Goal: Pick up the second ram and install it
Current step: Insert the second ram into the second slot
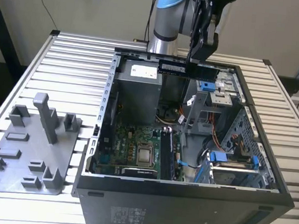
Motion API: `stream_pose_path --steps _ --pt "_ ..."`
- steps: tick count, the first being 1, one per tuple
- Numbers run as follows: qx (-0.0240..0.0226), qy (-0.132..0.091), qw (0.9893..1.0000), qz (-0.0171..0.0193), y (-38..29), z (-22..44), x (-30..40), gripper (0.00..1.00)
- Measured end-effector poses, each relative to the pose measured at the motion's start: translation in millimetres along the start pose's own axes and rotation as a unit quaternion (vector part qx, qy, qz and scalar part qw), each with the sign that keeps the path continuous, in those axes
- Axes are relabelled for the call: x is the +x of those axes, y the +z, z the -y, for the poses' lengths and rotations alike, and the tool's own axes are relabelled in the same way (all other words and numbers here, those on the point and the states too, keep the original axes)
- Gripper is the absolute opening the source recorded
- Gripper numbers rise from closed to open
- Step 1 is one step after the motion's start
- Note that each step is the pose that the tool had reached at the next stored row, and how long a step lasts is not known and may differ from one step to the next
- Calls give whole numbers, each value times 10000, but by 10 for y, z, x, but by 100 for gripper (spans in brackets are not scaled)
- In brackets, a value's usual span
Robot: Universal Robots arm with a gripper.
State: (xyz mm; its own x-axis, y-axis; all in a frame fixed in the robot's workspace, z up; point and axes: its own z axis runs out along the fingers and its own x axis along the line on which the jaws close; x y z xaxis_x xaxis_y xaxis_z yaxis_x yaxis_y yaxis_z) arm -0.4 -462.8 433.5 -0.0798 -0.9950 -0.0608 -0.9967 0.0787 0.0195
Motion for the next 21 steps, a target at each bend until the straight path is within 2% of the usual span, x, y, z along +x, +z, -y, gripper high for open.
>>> stream_pose_path --steps 4,7,9,14,21 --pt "2 22 10000 1 1 0 0 14" --pt "16 270 9996 5 2 0 -1 14" --pt "28 457 9989 9 4 0 0 14" --pt "52 858 9963 17 10 0 0 14" --pt "79 1302 9915 26 18 0 1 14"
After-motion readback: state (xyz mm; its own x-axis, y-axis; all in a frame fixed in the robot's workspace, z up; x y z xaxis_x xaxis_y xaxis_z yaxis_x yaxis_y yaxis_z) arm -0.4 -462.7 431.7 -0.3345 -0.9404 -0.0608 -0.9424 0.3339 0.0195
